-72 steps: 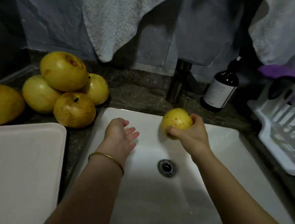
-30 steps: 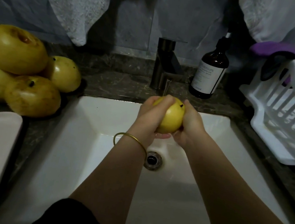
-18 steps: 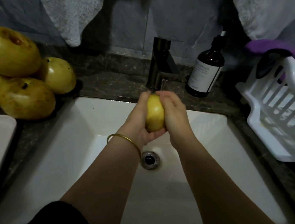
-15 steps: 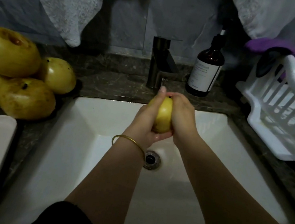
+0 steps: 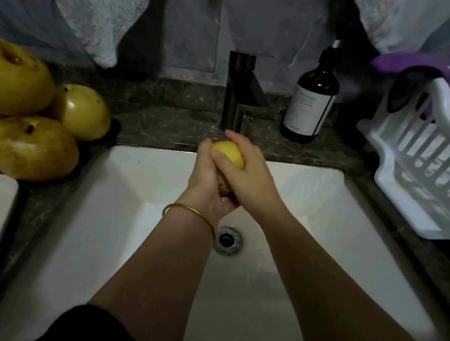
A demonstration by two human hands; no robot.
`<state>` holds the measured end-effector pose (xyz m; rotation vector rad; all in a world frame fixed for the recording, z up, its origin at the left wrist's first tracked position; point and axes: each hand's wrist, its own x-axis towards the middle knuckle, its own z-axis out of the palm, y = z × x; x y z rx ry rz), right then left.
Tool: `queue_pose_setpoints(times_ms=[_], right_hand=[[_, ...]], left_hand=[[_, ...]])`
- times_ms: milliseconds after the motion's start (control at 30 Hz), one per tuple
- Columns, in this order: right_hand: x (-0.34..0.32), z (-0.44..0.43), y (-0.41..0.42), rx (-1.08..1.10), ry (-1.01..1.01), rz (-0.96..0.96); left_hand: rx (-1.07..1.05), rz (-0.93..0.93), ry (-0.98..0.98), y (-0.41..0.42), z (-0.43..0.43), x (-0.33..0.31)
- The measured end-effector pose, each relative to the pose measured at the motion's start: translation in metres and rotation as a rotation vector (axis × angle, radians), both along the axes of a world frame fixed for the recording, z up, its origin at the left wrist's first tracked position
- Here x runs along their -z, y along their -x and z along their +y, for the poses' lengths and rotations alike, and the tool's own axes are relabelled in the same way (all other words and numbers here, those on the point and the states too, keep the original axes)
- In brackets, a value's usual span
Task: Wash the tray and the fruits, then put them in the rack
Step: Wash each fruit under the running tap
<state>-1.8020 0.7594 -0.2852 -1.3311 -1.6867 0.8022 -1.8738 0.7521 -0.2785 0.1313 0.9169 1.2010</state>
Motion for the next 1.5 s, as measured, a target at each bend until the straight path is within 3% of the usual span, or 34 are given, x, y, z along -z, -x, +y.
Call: queue_pose_setpoints(times_ms=[167,333,467,533,667,833,967,1067,1233,1433,1500], right_hand=[[-0.002,-0.002,-0.003,0.144,-0.068,-0.079],[-0.004,0.006,0.000,0.163,0.151,0.338],[-0.007,0.013,-0.008,0.191,0.571,0.664],[-0.008,0.013,-0.012,0.228,0.695,0.735],[-0.005,0.015,-0.014,0.230,0.559,0.585],[-0.004,0.012,-0.008,0.219,0.306,0.370],[-0.004,0.011,-0.006,0.184,0.260,0.355],[-0.002,0.011,-0.004,0.115,0.163,0.226],[-0.007,0.008,-0.005,0.076,0.270,0.354],[-0.006,0.004,-0.004,0.027,0.234,0.360],[-0.009,0.005,-0.006,0.007,0.310,0.431]], left_hand=[[0.020,0.126,-0.016,-0.002,0.002,0.000],[0.011,0.330,-0.092,-0.004,0.002,-0.001],[-0.004,0.519,-0.221,-0.006,0.002,-0.002],[-0.002,0.536,-0.278,-0.007,0.001,-0.003],[0.018,0.445,-0.229,-0.007,0.002,-0.006],[0.023,0.500,-0.162,-0.007,0.007,-0.002],[-0.036,0.504,-0.171,-0.009,0.006,-0.005],[-0.066,0.493,-0.127,-0.005,0.008,-0.004],[-0.115,0.538,-0.105,-0.001,0.014,0.000],[-0.138,0.428,-0.153,0.000,0.014,-0.001],[-0.148,0.424,-0.177,0.000,0.014,-0.001]])
